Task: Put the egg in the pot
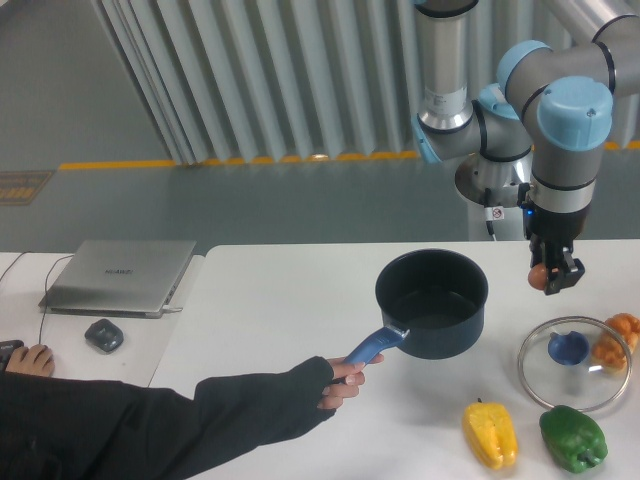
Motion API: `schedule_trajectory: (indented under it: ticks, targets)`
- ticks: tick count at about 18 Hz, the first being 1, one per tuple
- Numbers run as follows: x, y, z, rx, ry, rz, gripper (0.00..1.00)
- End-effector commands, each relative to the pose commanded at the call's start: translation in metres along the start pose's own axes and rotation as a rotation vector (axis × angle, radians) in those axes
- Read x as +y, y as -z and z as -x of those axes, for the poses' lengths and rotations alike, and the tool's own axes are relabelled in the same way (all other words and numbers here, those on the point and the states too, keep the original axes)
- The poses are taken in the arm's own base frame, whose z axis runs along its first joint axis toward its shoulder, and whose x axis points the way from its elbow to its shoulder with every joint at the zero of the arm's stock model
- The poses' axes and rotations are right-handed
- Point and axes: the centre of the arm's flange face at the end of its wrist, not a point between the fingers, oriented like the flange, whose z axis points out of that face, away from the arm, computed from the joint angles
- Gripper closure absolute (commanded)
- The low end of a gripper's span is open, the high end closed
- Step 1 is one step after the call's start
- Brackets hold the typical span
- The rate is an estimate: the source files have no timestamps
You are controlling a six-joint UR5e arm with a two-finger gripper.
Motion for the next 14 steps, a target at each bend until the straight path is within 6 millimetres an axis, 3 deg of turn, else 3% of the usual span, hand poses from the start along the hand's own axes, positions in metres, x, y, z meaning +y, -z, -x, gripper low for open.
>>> schedule_trajectory:
  ticks: [8, 14]
  targets:
    - [-0.001, 0.002, -0.001, -0.003, 0.026, -0.065, 0.62]
    - [-0.012, 0.010, -0.005, -0.017, 0.089, -0.068, 0.66]
